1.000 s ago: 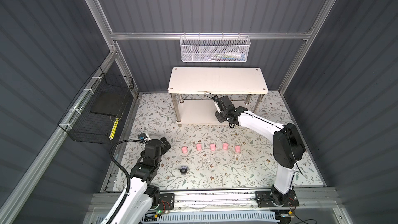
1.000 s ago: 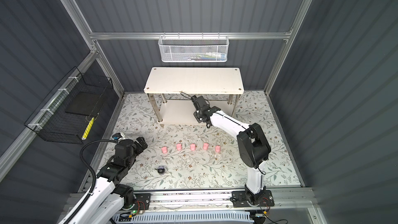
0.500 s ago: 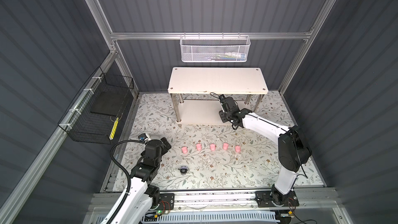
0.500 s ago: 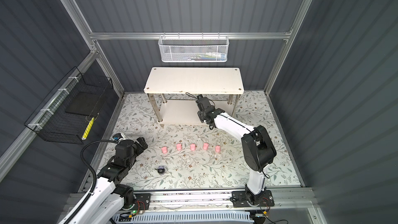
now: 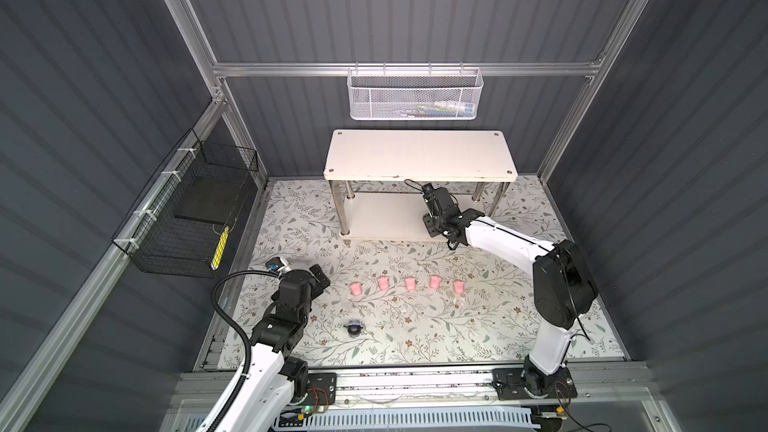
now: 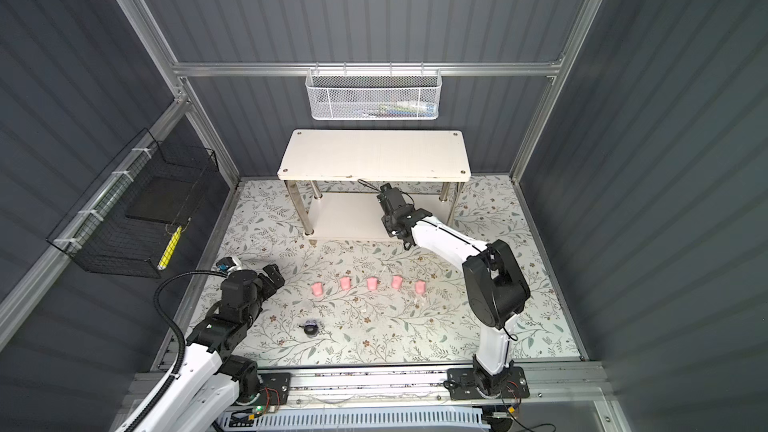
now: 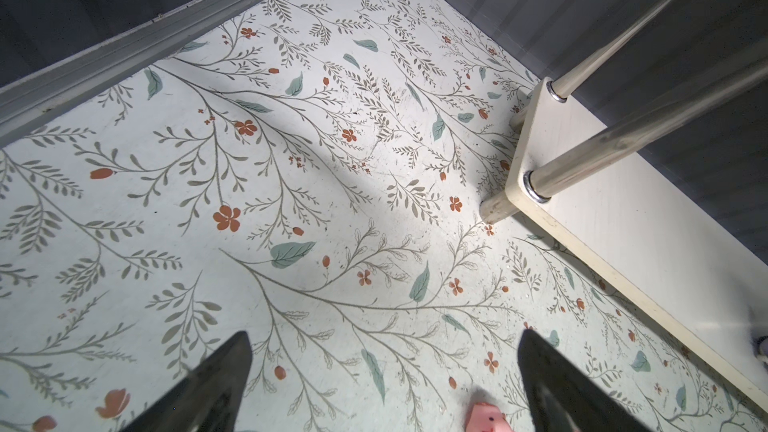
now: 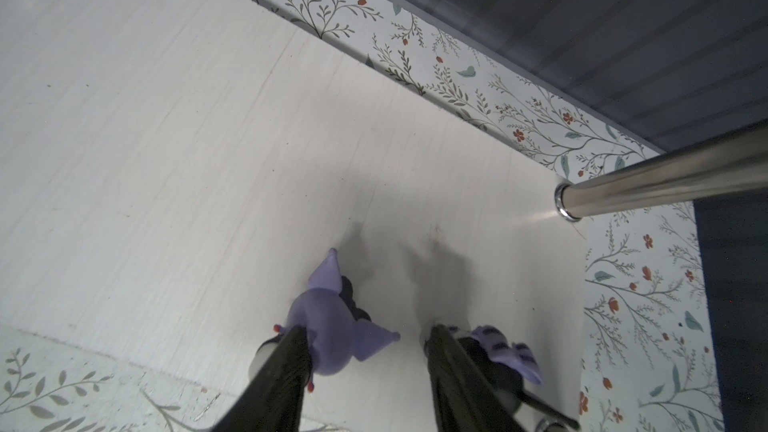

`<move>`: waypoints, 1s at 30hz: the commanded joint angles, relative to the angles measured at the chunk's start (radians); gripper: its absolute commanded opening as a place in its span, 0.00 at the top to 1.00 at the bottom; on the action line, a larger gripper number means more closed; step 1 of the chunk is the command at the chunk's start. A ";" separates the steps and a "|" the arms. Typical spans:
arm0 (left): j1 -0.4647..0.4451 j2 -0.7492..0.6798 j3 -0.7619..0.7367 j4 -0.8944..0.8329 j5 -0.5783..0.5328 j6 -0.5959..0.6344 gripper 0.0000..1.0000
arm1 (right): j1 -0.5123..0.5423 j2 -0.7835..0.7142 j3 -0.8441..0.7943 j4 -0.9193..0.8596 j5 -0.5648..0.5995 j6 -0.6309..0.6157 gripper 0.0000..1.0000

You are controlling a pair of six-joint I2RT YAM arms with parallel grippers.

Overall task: Place and organize the plastic toys onto the shelf
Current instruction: 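Lower the held purple toy onto the lower shelf tier beside the black toy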

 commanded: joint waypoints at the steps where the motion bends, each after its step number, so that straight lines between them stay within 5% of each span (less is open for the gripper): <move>1: -0.001 0.006 -0.009 0.006 -0.005 0.000 0.00 | -0.004 0.002 -0.013 -0.016 -0.006 0.011 0.50; 30: -0.002 -0.018 -0.025 -0.010 -0.015 -0.003 0.00 | 0.055 0.033 -0.030 -0.009 -0.024 0.019 0.49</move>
